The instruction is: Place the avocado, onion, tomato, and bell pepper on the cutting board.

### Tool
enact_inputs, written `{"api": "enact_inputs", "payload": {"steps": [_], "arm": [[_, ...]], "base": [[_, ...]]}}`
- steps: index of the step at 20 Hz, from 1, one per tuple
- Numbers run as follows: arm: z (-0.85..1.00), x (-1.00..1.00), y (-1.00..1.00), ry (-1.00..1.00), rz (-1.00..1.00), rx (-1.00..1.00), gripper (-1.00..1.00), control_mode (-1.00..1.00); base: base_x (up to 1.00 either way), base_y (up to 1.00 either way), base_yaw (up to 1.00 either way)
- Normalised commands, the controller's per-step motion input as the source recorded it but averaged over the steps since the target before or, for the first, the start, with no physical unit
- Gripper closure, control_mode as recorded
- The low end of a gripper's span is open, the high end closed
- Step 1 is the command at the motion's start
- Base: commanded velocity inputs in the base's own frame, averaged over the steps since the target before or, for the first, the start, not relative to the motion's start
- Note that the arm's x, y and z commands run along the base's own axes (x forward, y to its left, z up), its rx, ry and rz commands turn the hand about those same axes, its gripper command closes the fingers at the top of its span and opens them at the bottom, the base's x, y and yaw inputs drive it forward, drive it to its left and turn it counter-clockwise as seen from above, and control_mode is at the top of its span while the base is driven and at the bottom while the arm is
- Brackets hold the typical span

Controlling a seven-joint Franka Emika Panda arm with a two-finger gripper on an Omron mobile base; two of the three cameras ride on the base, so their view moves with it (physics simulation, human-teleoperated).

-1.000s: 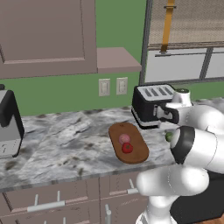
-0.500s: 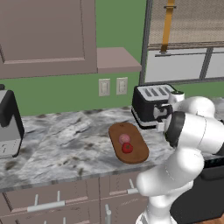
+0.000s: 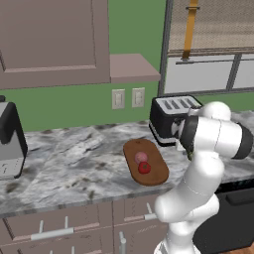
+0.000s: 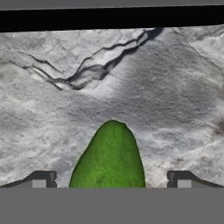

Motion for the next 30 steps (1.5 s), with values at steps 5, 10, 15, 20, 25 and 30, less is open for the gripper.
{"api": "enact_inputs", "payload": {"steps": [5, 10, 15, 20, 25, 30], "arm": [[-0.32, 0.04, 0.00, 0.05, 0.00, 0.00, -1.00, -1.00], [-0.20, -0.19, 0.00, 0.02, 0.00, 0.00, 1.00, -1.00], [0.04, -0.33, 0.00, 0.00, 0.00, 0.00, 1.00, -1.00], [0.30, -0.29, 0.31, 0.00, 0.00, 0.05, 1.00, -1.00], [0.54, -0.06, 0.77, 0.00, 0.00, 0.06, 1.00, -1.00], [0.41, 0.00, 0.60, 0.00, 0.00, 0.04, 1.00, -1.00]], "base": [[0.00, 0.00, 0.00], [0.00, 0.00, 0.00], [0.00, 0.00, 0.00], [0.00, 0.00, 0.00], [0.00, 0.00, 0.00], [0.00, 0.00, 0.00]]}}
